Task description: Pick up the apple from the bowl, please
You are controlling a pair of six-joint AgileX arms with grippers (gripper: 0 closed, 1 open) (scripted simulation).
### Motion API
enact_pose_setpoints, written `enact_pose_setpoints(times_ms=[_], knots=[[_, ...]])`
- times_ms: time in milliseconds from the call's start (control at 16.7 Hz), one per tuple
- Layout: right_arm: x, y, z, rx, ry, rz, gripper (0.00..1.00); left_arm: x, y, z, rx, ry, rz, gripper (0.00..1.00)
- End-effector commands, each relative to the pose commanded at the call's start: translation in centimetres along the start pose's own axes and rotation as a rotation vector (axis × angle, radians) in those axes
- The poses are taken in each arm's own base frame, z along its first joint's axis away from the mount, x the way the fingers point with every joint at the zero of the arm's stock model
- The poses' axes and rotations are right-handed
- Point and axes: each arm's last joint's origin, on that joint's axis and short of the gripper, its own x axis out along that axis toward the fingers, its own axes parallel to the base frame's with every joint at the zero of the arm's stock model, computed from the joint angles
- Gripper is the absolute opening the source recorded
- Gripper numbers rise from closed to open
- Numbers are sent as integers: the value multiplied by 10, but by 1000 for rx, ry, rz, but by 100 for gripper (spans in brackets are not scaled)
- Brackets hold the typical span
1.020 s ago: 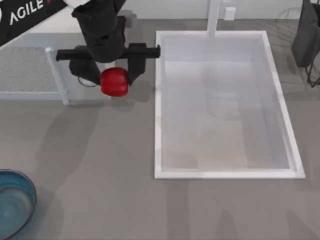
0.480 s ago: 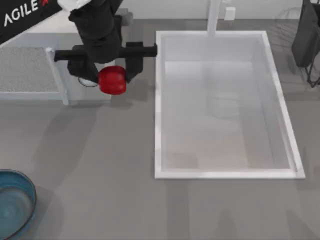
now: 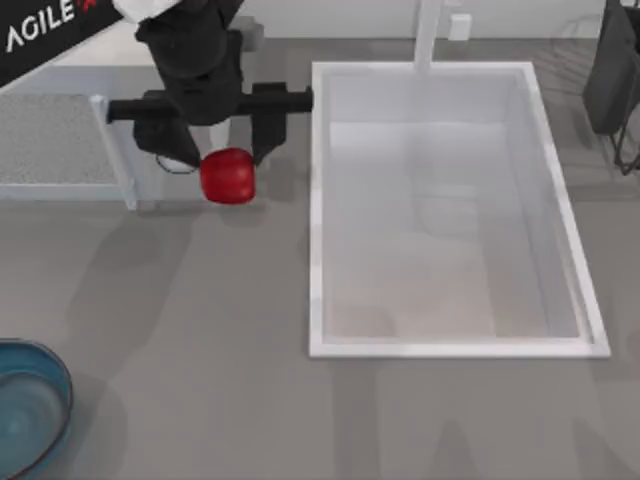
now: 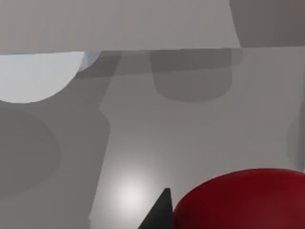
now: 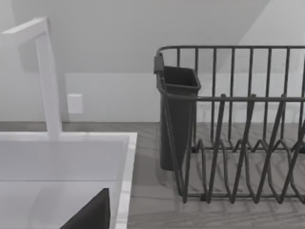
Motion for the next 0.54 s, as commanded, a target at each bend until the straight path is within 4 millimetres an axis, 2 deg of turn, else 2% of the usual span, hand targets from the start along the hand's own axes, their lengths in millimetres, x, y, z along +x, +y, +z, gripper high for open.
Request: enact_pose_setpoints(times_ms=[180, 540], knots=[[0, 0, 0, 0, 0, 0, 100, 0, 0, 0, 0, 0, 0, 98], [0, 0, 0, 0, 0, 0, 100, 0, 0, 0, 0, 0, 0, 100]])
